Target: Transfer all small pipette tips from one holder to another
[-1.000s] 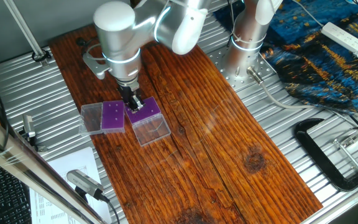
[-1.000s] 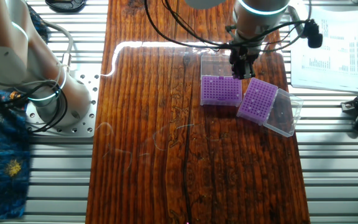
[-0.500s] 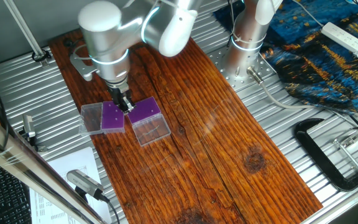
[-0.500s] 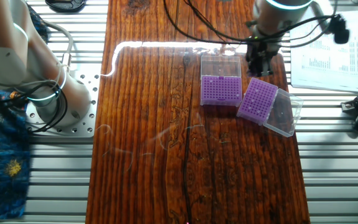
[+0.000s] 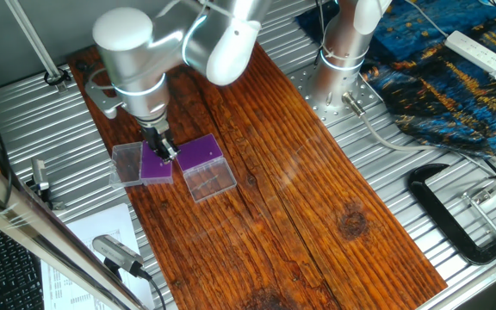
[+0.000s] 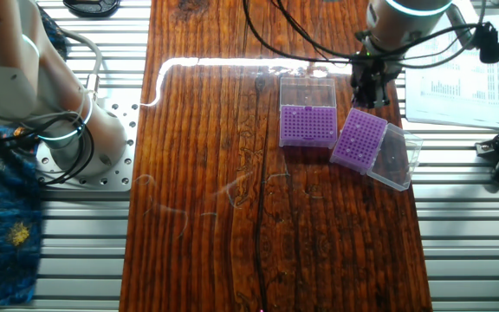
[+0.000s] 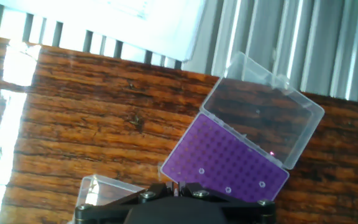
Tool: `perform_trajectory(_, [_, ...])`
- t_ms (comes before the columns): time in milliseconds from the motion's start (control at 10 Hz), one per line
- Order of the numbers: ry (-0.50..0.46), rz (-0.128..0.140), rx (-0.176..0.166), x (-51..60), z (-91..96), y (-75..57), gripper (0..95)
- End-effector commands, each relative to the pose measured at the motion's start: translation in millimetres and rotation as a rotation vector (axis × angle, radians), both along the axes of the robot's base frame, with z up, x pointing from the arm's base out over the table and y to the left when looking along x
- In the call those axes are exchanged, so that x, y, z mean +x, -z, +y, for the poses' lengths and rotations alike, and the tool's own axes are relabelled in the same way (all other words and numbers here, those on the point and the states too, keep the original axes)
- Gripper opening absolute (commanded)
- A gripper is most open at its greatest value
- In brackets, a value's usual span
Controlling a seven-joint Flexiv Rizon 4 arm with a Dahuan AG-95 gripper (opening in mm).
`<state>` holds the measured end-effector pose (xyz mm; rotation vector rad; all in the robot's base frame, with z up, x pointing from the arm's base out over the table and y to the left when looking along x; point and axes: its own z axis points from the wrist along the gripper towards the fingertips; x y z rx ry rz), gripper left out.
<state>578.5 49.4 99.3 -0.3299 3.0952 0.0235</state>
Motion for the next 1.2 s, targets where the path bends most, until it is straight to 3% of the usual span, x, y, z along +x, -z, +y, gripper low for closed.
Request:
perform_trajectory(100, [0.002,-0.003,-0.002,7.7,0.3,2.5,0.0])
perform_trajectory(300, [0.002,-0.013,0.005,21.4,-1.1,4.5,0.0])
perform_trajectory(500, [0.008,-0.011,0.004,27.7,2.2,6.4,0.0])
perform_trajectory(1200, [0.014,0.006,0.004,26.3,6.2,20.3,0.0])
